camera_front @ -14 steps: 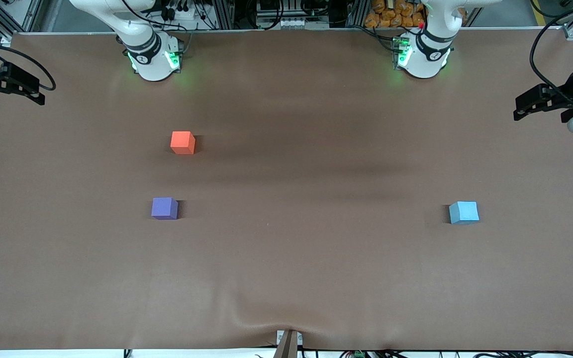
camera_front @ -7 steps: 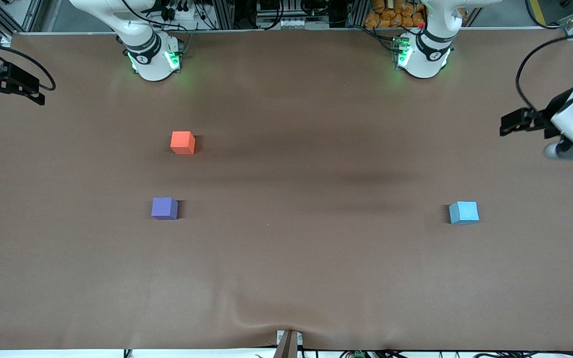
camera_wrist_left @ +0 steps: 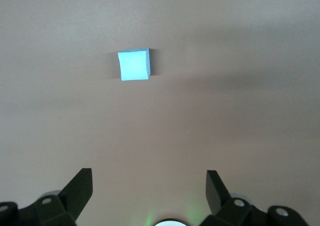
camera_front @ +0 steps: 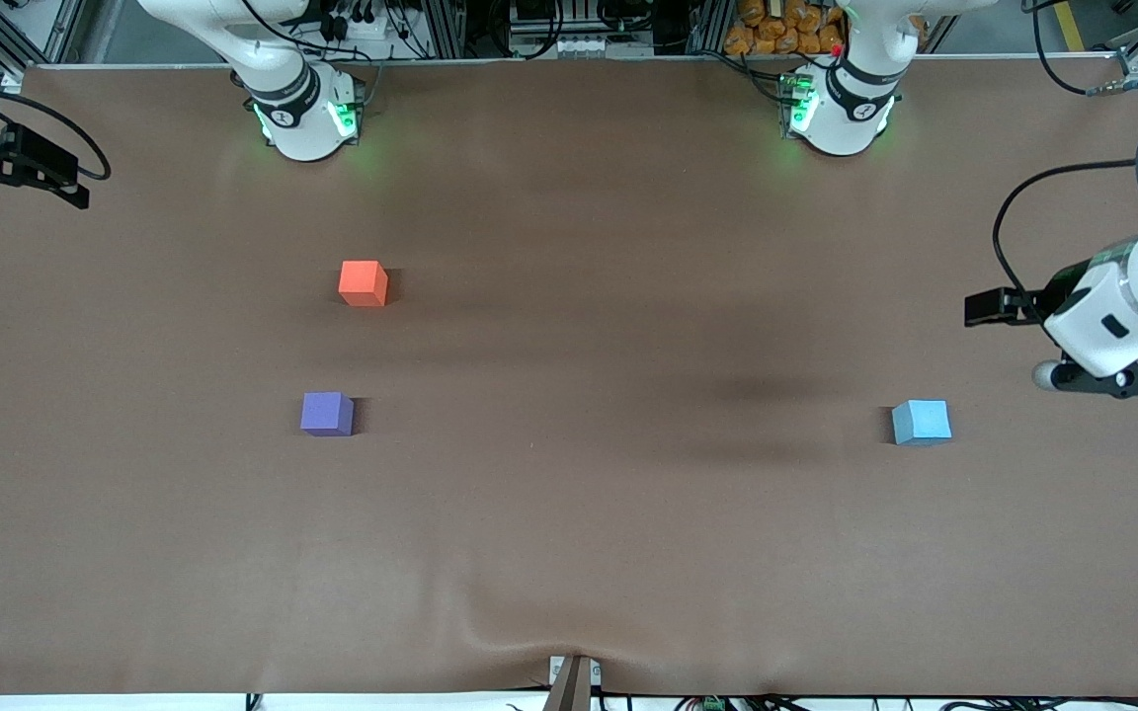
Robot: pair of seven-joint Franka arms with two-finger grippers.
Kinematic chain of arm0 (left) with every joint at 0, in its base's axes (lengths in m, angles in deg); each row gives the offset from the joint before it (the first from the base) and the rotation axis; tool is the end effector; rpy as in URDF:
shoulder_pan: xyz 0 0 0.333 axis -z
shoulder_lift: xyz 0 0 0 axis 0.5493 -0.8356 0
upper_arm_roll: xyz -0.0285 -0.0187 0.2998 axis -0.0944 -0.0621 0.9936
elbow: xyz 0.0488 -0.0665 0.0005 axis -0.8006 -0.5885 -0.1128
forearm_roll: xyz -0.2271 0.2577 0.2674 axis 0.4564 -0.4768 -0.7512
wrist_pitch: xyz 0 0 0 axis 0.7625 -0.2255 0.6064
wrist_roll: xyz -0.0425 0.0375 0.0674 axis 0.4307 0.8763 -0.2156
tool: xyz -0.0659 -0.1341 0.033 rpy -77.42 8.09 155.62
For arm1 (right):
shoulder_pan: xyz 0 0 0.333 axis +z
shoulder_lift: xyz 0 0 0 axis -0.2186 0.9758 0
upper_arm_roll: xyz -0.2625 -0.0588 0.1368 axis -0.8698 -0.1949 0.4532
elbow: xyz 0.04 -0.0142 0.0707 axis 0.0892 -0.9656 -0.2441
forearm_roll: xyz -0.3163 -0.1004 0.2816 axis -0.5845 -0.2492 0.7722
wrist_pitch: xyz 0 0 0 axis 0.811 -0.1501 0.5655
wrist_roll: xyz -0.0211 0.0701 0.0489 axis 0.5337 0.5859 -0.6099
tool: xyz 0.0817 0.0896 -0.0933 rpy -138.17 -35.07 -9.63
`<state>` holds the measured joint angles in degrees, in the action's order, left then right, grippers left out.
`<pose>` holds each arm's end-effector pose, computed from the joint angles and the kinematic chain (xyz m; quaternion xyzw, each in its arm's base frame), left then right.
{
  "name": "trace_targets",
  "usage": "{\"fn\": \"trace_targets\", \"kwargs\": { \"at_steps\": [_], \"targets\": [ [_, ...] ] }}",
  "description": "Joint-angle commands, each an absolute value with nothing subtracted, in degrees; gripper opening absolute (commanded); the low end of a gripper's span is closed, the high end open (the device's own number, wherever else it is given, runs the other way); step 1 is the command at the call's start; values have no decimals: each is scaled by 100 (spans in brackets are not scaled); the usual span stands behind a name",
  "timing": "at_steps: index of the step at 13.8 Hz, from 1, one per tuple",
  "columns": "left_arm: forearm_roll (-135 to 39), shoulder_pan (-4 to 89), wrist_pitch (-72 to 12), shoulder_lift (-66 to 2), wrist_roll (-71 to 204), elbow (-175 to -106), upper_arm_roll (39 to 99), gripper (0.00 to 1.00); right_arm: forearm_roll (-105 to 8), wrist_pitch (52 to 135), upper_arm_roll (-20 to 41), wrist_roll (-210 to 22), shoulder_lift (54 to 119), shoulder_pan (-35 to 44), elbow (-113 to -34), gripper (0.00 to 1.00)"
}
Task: Place blue block between orange and purple blocks
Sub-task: 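Move the left gripper down over the light-blue block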
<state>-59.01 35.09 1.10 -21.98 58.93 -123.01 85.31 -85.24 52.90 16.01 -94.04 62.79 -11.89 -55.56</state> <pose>0.6471 -0.0318 0.4561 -0.9932 0.0390 0.1080 0.0168 0.5610 0.0090 0.6283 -0.9975 -0.0513 0.0485 0.0036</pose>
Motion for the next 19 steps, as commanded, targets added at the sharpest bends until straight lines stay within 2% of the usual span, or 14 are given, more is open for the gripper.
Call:
{"fn": "trace_targets", "kwargs": {
  "at_steps": [1,3,8,13,19],
  "targets": [
    [-6050,3464,-171,-2388,5858,-12123,8552,100,-8501,5182,1624,-9450,6340,-1254,-5419,100],
    [-6129,3472,-558,-2581,5901,-12131,8578,100,-8501,5182,1624,-9450,6340,-1245,-5419,100],
    [-6217,3516,-656,-3415,5945,-12114,8570,100,-8501,5182,1624,-9450,6340,-1254,-5419,100],
    [-6226,3499,-1349,-3663,5963,-12333,8552,100,-8501,5165,1624,-9441,6340,-1254,-5419,100],
    [-6182,3103,-3527,-3488,5901,-13782,8517,100,-8501,5147,1633,-9450,6340,-1254,-5419,100]
  ]
}}
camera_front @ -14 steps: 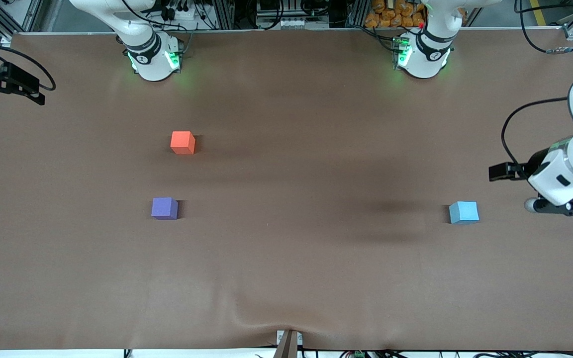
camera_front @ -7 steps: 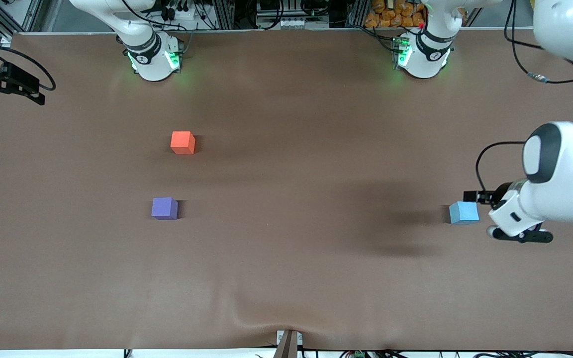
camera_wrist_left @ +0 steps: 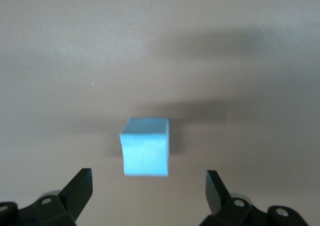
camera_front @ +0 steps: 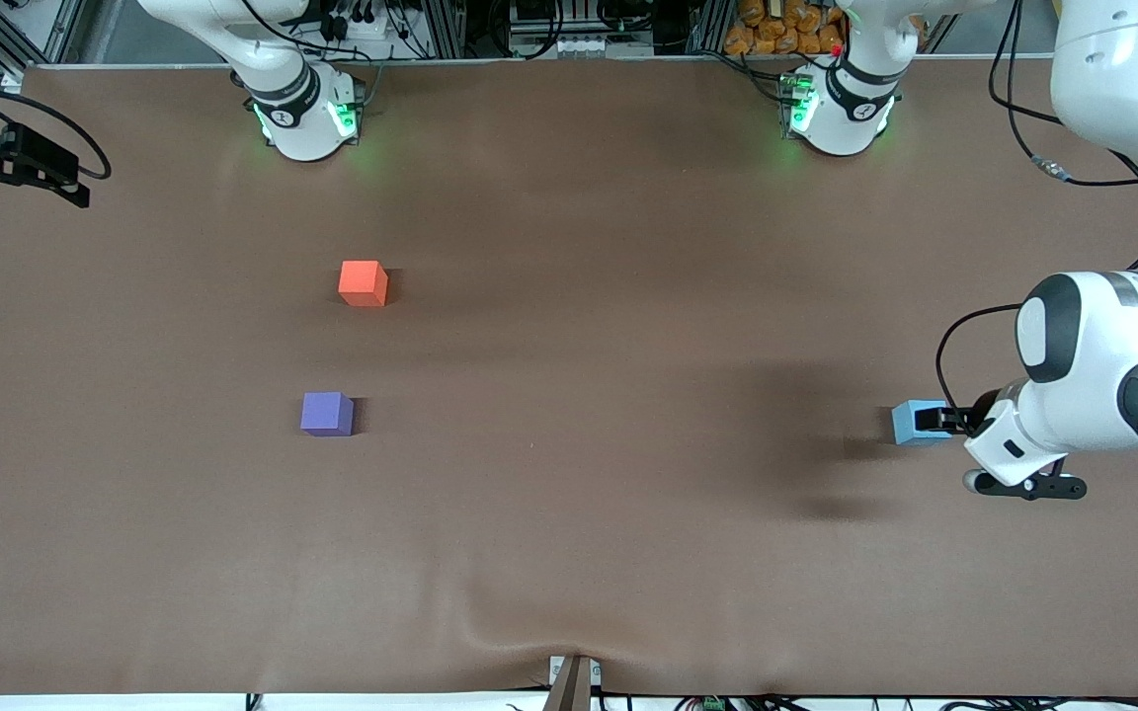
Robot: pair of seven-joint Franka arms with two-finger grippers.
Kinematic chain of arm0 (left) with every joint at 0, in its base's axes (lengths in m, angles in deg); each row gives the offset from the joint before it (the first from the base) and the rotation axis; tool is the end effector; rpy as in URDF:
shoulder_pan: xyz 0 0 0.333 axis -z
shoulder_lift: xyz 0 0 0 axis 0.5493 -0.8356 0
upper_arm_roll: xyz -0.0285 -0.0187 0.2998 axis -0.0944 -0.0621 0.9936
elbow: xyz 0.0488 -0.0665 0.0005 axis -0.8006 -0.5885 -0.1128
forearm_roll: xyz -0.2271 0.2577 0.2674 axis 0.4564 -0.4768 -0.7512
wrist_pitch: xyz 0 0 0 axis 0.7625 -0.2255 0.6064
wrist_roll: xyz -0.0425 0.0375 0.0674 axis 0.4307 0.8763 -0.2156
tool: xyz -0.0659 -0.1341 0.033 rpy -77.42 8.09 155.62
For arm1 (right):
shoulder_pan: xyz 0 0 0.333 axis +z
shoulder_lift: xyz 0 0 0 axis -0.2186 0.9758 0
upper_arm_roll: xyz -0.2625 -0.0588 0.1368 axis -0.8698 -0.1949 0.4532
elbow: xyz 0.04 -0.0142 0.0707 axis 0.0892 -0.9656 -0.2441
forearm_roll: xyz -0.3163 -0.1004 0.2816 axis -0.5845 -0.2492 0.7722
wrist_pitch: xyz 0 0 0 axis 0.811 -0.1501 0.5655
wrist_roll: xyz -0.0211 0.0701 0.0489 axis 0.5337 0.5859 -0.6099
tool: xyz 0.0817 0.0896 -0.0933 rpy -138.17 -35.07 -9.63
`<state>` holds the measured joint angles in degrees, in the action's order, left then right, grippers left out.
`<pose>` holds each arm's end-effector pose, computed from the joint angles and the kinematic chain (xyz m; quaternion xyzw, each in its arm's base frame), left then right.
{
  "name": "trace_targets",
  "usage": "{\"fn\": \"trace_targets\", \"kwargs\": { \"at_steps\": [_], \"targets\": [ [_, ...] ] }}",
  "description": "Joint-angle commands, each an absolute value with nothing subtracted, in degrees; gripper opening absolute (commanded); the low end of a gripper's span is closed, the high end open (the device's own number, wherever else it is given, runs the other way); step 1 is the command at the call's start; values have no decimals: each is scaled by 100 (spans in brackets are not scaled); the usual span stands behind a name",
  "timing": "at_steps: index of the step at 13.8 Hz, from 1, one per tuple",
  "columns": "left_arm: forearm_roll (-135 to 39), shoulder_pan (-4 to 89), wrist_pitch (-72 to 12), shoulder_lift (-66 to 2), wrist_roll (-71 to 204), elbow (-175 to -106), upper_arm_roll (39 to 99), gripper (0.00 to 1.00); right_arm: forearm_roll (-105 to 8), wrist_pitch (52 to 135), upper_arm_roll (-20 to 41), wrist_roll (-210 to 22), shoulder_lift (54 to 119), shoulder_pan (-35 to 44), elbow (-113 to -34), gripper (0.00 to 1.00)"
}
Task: Place blue block between orange and purple blocks
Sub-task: 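Close the left gripper around the light-blue block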
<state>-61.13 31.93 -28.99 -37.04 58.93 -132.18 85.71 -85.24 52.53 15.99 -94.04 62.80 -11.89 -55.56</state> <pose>0.7001 0.0094 0.2313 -0.9977 0.0243 0.0576 0.0259 0.5600 0.0088 0.6277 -0.9973 -0.0512 0.0518 0.0038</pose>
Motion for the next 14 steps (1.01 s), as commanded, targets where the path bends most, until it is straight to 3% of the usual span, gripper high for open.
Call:
{"fn": "trace_targets", "kwargs": {
  "at_steps": [1,9,14],
  "targets": [
    [-6182,3112,-3887,-3505,5901,-13958,8517,100,-8501,5147,1633,-9450,6340,-1245,-5419,100],
    [-6156,3059,-5076,-3575,5954,-14891,8508,100,-8448,5129,1633,-9450,6340,-1289,-5419,100],
    [-6156,3033,-5130,-3751,5954,-14926,8526,100,-8448,5121,1624,-9441,6340,-1289,-5419,100]
  ]
}}
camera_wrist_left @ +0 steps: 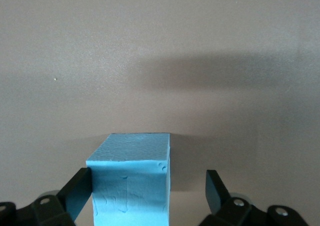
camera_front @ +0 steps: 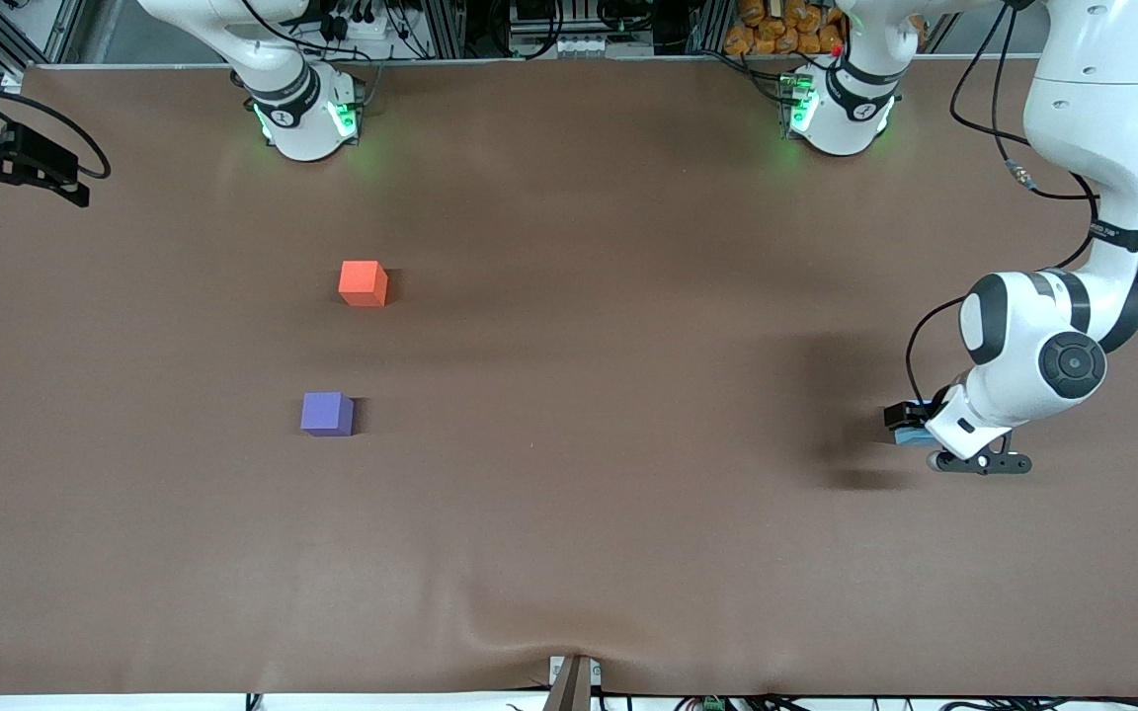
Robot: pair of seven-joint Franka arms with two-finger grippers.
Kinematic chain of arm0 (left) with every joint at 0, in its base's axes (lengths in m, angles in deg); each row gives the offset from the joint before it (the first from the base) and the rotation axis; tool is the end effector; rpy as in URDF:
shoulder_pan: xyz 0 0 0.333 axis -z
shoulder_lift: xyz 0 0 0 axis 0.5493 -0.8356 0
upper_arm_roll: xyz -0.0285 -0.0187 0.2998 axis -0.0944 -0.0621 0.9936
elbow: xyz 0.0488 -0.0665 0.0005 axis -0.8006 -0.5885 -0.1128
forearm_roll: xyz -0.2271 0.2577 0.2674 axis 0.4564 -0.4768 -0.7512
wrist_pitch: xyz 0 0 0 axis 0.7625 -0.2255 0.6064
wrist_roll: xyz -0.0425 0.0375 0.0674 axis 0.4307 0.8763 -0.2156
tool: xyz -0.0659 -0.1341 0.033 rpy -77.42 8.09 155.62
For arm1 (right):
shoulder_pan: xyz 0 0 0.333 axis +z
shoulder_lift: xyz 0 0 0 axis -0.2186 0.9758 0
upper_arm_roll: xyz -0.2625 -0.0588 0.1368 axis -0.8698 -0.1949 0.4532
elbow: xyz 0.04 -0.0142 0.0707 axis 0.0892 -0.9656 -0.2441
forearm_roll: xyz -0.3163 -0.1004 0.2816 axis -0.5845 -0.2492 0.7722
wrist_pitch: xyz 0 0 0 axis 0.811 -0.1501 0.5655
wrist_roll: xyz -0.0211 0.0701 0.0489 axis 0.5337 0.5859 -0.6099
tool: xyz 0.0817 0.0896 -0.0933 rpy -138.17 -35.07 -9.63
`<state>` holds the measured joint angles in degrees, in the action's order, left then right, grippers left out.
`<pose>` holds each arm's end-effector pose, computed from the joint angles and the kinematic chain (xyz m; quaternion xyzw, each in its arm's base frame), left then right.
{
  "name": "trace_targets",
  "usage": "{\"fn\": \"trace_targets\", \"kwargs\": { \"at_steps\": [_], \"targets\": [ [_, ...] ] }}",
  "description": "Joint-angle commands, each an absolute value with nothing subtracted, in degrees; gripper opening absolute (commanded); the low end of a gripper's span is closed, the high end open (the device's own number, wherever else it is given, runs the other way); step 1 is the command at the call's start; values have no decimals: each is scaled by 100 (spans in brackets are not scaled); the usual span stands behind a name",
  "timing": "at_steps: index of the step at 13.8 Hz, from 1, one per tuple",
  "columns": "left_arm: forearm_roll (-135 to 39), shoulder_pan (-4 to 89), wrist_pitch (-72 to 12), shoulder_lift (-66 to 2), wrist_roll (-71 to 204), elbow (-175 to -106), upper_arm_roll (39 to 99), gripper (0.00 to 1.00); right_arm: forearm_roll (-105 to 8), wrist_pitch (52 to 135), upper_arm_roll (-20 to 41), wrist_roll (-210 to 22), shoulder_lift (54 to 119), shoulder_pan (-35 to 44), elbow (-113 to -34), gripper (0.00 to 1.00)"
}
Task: Place blue block between orange and purple blocks
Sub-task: 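Close the left gripper around the light-blue block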
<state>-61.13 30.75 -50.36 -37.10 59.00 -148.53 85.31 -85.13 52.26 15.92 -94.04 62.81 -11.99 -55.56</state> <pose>0.6529 0.0124 0.1294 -0.9994 0.0257 0.0142 0.0169 0.5593 0.0074 0.6273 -0.9973 -0.0499 0.0542 0.0049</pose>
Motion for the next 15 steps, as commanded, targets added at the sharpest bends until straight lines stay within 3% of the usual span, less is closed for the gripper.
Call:
{"fn": "trace_targets", "kwargs": {
  "at_steps": [1,11,12,13,15],
  "targets": [
    [-6156,3033,-5139,-3777,5954,-14926,8526,100,-8448,5112,1624,-9450,6340,-1289,-5428,100],
    [-6200,3033,-5139,-3910,5963,-14856,8561,97,-8422,5103,1624,-9450,6340,-1298,-5419,100],
    [-6200,3033,-5139,-3909,5963,-14847,8561,68,-8422,5103,1624,-9450,6340,-1298,-5419,100],
    [-6200,3033,-5139,-3901,5963,-14839,8561,51,-8422,5103,1624,-9450,6340,-1298,-5419,100],
    [-6156,3033,-5139,-3848,5989,-14725,8552,25,-8413,5103,1624,-9450,6340,-1298,-5419,100]
  ]
}}
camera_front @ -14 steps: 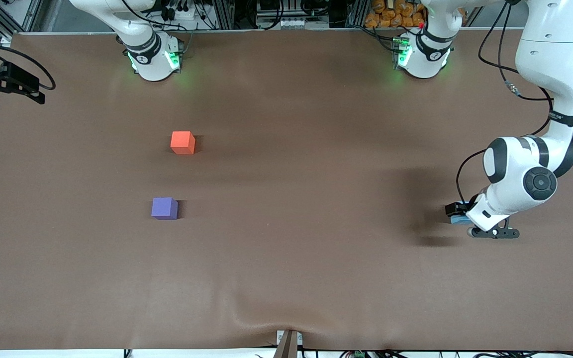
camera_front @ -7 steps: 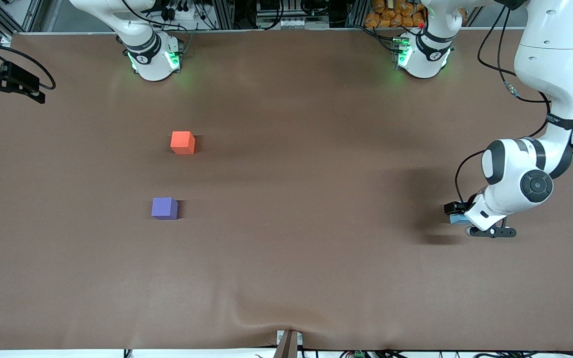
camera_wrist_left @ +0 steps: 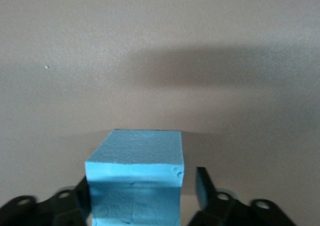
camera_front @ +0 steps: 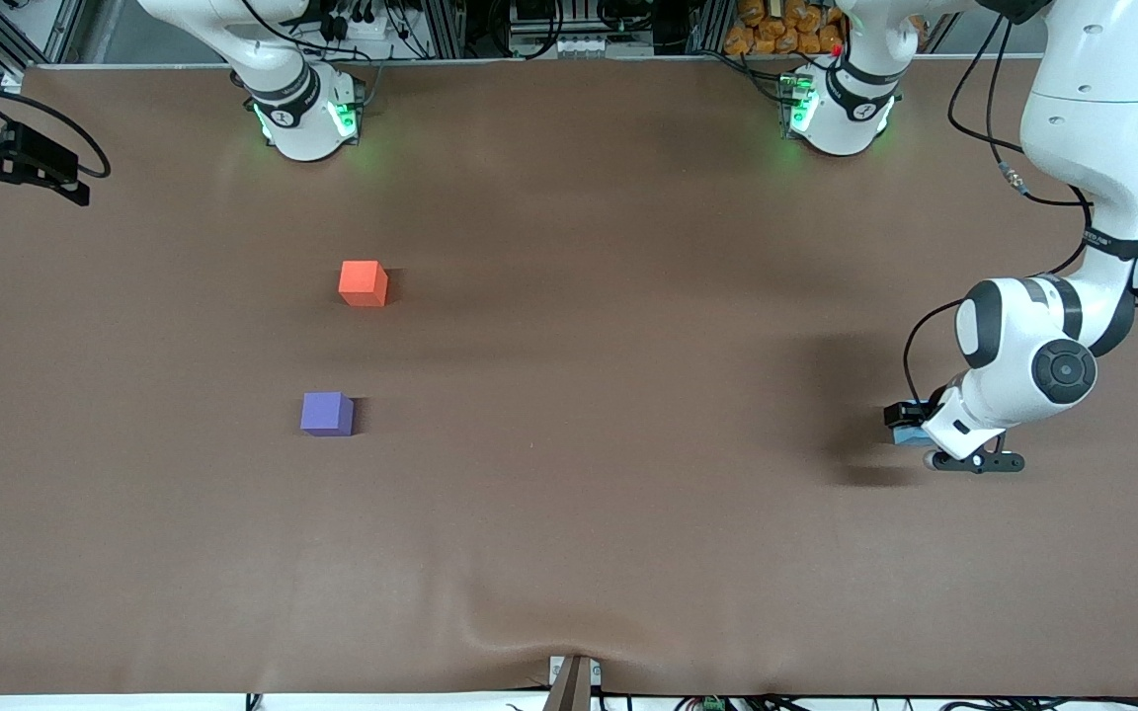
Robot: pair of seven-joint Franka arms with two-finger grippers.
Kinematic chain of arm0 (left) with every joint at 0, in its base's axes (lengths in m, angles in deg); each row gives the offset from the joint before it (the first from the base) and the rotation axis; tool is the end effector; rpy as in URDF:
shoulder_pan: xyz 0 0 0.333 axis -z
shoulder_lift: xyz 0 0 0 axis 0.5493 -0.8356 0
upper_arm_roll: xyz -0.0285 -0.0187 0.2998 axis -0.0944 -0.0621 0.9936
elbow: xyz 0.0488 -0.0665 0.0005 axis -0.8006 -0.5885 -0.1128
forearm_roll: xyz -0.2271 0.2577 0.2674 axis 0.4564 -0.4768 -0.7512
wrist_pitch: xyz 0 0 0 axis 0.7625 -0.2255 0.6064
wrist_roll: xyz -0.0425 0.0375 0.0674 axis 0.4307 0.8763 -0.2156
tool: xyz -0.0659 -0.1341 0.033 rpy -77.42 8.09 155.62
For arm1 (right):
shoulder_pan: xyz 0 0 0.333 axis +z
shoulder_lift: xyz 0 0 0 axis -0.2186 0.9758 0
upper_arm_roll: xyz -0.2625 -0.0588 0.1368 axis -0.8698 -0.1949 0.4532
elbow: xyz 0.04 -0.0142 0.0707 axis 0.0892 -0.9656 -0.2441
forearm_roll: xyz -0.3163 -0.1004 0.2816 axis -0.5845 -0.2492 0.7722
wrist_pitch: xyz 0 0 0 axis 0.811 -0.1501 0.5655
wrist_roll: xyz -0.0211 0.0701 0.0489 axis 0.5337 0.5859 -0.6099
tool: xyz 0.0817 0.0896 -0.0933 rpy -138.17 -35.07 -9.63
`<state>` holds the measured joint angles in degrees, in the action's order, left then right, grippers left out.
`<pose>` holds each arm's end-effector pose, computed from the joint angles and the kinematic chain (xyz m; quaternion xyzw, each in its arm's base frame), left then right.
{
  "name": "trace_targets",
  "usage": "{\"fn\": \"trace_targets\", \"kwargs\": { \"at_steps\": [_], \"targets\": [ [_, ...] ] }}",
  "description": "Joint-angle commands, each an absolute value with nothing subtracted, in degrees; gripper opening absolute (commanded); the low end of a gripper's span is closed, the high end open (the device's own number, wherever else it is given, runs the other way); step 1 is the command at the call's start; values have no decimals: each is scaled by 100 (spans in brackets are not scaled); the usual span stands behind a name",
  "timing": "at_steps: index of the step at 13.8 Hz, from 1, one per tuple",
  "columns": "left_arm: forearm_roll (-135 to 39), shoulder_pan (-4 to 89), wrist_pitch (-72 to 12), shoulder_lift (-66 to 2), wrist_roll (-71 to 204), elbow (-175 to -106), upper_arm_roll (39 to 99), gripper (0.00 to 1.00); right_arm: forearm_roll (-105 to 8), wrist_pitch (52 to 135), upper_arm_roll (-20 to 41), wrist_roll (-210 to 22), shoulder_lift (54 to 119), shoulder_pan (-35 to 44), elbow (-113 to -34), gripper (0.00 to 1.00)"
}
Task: Place blue block between orange and purple blocks
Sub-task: 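Lift the blue block with the left gripper and carry it toward mid-table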
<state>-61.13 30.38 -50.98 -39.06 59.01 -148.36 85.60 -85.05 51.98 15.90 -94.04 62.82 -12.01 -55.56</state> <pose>0.6483 0.0196 0.1093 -0.9993 0.0206 0.0246 0.0170 0.5586 0.0073 0.6269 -0.9971 -0.0497 0.0567 0.0057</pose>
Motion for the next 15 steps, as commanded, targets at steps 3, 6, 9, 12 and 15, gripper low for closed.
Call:
{"fn": "trace_targets", "kwargs": {
  "at_steps": [3,6,9,12,15],
  "targets": [
    [-6156,3050,-5060,-3778,6331,-14400,8543,20,-8422,5103,1624,-9441,6340,-1307,-5419,100],
    [-6156,3068,-4954,-3568,6367,-14311,8508,20,-8413,5103,1624,-9450,6340,-1324,-5419,100],
    [-6190,3479,-4954,-3470,7102,-14390,8464,20,-8413,5103,1624,-9450,6349,-1333,-5419,100],
    [-6191,4199,-4954,-3479,8252,-14373,8464,21,-8413,5112,1633,-9441,6349,-1333,-5419,100],
    [-6226,5209,-4954,-3566,9825,-14285,8491,21,-8413,5112,1633,-9450,6349,-1333,-5419,100]
  ]
}}
